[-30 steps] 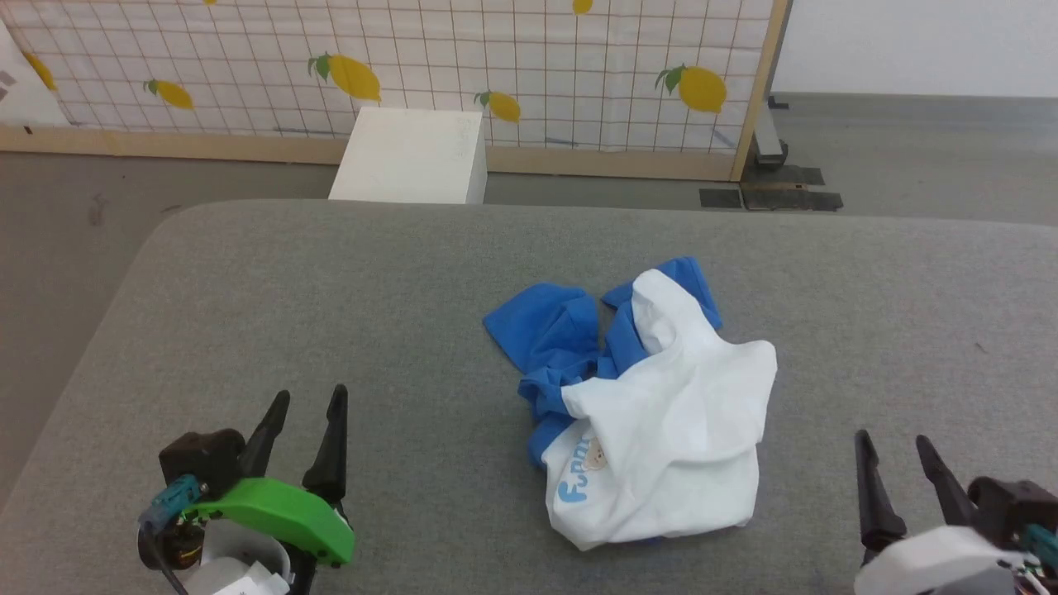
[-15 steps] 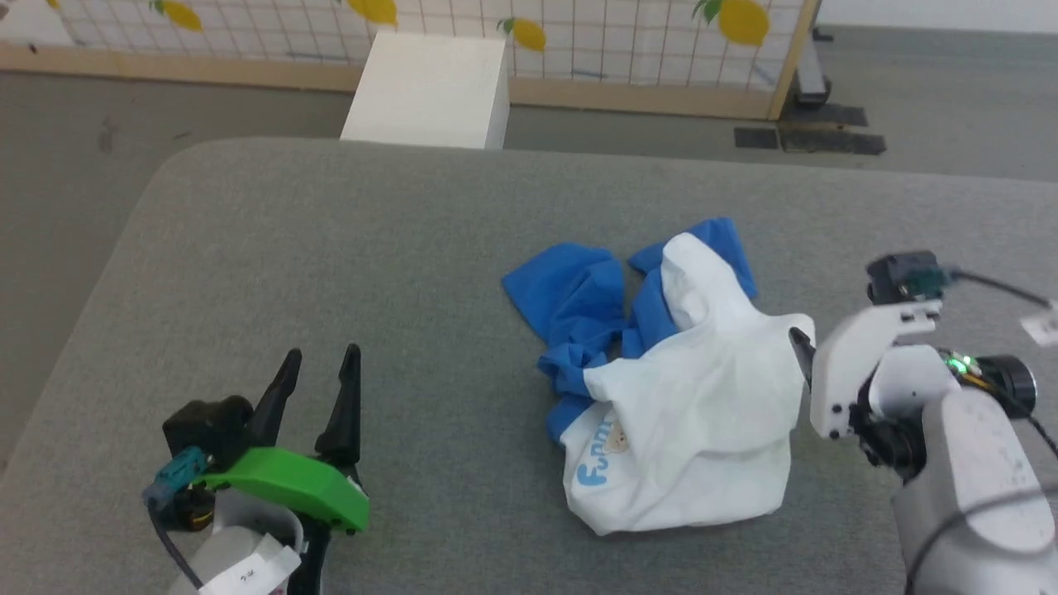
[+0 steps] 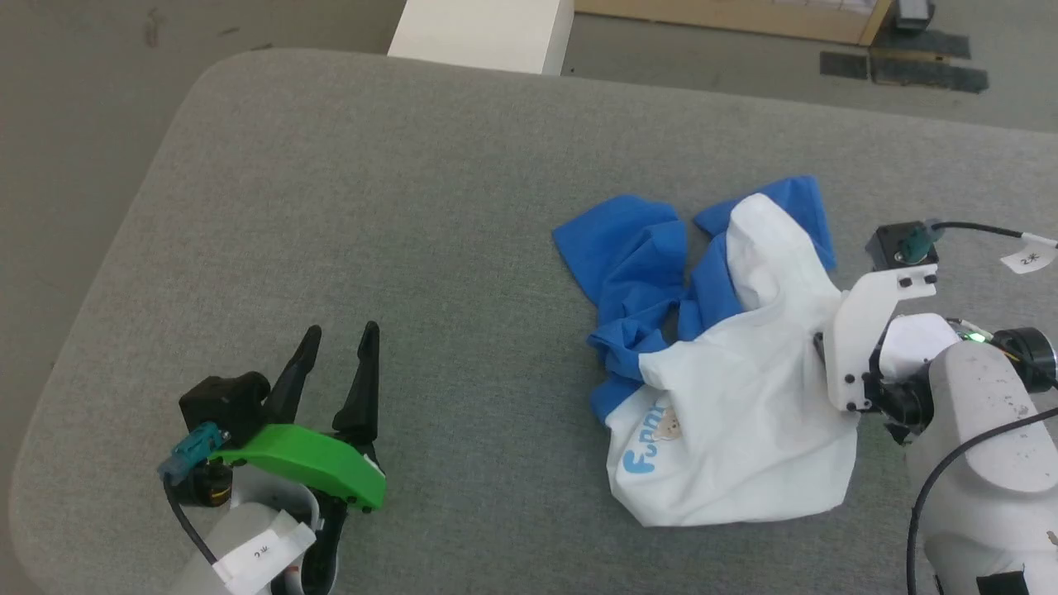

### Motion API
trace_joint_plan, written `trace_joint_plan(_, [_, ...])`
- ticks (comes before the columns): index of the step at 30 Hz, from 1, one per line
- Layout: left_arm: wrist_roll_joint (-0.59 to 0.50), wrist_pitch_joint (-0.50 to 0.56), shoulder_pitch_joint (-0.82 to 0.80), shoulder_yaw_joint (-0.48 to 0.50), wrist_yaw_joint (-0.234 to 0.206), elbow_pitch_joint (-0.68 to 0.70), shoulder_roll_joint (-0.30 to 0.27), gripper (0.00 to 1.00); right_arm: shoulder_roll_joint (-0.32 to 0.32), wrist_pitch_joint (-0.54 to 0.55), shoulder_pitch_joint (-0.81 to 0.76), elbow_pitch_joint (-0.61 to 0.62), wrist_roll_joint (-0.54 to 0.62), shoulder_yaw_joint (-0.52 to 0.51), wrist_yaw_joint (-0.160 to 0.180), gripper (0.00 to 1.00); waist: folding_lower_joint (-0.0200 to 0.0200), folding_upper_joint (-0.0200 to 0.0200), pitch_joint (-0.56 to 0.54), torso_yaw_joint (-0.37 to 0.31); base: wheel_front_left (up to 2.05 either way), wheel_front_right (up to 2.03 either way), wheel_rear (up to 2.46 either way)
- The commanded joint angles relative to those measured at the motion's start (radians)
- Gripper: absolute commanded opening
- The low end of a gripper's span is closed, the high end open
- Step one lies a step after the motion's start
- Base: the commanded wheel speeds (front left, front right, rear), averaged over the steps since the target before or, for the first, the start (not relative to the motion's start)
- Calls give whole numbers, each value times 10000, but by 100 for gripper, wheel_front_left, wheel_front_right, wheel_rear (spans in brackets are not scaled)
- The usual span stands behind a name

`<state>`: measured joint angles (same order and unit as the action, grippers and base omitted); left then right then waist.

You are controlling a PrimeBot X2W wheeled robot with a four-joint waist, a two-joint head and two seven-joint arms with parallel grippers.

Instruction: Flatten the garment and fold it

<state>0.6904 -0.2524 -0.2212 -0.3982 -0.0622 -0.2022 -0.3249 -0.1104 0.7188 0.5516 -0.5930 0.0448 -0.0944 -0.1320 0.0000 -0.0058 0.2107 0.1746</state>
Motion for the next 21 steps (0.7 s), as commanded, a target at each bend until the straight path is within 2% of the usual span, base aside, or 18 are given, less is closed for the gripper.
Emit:
trace_joint_plan(1, [-85, -50, -191, 51, 55, -52, 39, 100, 45, 18, -73, -268, -96, 55, 13, 90, 0, 58, 164, 120, 0, 0, 0])
trace_joint_plan(2, [-90, -54, -204, 64, 70, -88, 54, 100, 33, -36, -76, -318, -152, 90, 13, 38, 0, 58, 172, 103, 0, 0, 0])
trace_joint_plan(3, [-97, -57, -217, 75, 76, -115, 72, 100, 35, -161, -57, -321, -247, 77, 13, 4, 0, 58, 168, 81, 0, 0, 0])
trace_joint_plan(4, [-98, -60, -222, 88, 87, -147, 98, 100, 12, -262, -32, -350, -350, 93, 13, 0, 0, 58, 142, 41, 0, 0, 0])
trace_joint_plan(8, [-91, -71, -179, 135, 141, -259, 162, 100, -160, -949, 184, -141, -882, -138, 13, 0, 0, 58, -70, -146, 0, 0, 0])
trace_joint_plan(13, [-34, -78, -37, 200, 201, -340, 231, 100, -774, -1847, 214, 648, -1298, -1233, 13, 0, 0, 58, -436, -346, 0, 0, 0])
trace_joint_plan(18, [-13, -82, 122, 241, 234, -329, 244, 100, -1564, -1747, -586, 1179, -928, -3232, 13, 0, 0, 58, -704, -458, 0, 0, 0])
trace_joint_plan(21, [0, -83, 191, 226, 250, -347, 252, 100, -1521, -1478, -1290, 1395, -377, -4725, 13, 0, 0, 58, -829, -465, 0, 0, 0])
